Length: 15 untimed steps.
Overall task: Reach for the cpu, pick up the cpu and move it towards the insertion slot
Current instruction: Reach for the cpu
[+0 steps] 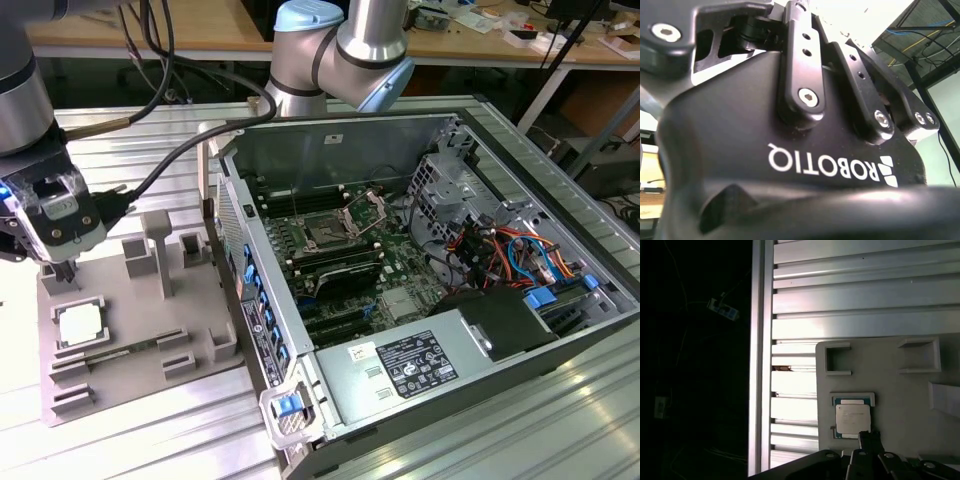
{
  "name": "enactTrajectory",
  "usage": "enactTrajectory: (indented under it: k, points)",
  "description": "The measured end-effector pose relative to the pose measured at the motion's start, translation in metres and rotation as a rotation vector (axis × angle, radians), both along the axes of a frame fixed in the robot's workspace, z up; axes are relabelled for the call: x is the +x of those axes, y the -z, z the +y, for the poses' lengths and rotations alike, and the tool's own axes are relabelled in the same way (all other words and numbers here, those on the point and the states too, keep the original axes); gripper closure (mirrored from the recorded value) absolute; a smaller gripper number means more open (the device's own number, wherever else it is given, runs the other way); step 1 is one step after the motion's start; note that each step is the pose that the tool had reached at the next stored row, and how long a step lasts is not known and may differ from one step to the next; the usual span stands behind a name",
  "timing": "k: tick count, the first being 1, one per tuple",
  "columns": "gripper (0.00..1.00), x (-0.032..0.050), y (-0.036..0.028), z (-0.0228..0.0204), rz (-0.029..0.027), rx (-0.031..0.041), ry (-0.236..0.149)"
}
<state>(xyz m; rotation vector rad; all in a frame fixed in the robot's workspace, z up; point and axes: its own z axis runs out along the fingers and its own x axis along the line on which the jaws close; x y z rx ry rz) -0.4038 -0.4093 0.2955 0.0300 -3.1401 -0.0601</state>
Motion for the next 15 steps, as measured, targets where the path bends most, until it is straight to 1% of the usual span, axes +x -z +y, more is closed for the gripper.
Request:
enactTrajectory:
  k: [15]
  points:
    - [0.89, 0.0000, 0.0044, -0.0001, 0.0001, 0.0000, 0.000]
